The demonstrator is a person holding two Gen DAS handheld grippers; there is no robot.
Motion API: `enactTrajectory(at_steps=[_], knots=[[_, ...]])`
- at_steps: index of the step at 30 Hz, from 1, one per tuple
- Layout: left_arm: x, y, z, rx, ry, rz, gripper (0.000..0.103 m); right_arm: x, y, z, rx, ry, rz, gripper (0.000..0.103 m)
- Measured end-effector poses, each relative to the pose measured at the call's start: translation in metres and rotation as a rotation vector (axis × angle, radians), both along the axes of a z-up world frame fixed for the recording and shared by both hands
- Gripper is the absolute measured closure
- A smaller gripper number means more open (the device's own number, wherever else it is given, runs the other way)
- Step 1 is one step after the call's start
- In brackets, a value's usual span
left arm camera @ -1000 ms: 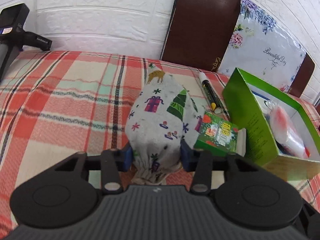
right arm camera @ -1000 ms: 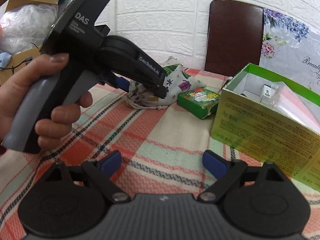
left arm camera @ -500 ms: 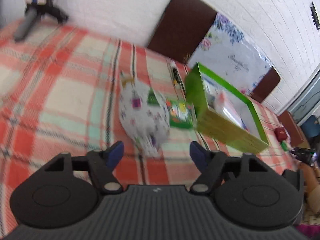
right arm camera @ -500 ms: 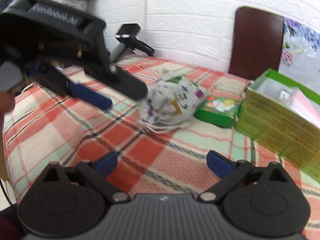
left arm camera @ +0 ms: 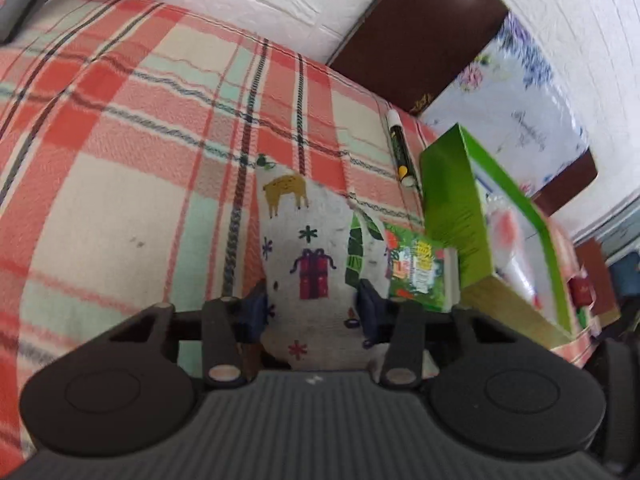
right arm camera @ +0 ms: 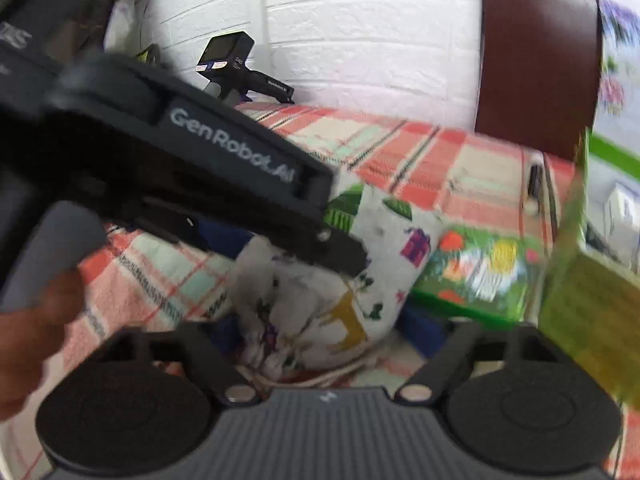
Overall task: Organize objects
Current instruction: 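Hand the pouch from the right tool to the left tool, then lower the pouch into the green box and open the left tool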
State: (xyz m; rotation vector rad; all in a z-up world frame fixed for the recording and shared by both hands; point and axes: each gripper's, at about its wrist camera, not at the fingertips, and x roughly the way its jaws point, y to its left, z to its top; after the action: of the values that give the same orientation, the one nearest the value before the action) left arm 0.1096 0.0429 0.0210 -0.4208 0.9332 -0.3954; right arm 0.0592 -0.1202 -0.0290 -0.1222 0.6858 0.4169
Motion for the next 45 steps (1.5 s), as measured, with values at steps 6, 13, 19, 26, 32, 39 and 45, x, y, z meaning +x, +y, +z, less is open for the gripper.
enactTrajectory(at_steps=[6,13,19,26,32,39,45], knots=[[-0.048,0.013,0.031,-0.096,-0.070,0.023,0.060,-0.062,0.013,0.012,-0.049,-0.241,0.060,0.051],[-0.035,-0.056,0.074,-0.156,-0.192,-0.141,0.060,-0.071,-0.040,0.041,-0.110,-0.408,-0.103,0.052],[-0.006,-0.156,0.082,-0.163,-0.210,-0.321,0.060,-0.064,-0.121,0.050,-0.177,-0.426,-0.292,0.052],[0.019,-0.254,0.069,0.026,-0.261,-0.401,0.051,-0.028,-0.198,0.032,-0.269,-0.333,-0.485,0.041],[-0.004,-0.246,0.055,0.368,-0.439,-0.336,0.051,-0.023,-0.226,0.018,-0.223,-0.298,-0.626,0.012],[-0.023,-0.178,0.051,0.408,-0.455,-0.212,0.048,-0.048,-0.213,0.018,-0.112,-0.338,-0.663,0.010],[-0.035,-0.115,0.032,0.457,-0.405,-0.094,0.043,-0.079,-0.164,0.024,-0.041,-0.382,-0.546,0.010]])
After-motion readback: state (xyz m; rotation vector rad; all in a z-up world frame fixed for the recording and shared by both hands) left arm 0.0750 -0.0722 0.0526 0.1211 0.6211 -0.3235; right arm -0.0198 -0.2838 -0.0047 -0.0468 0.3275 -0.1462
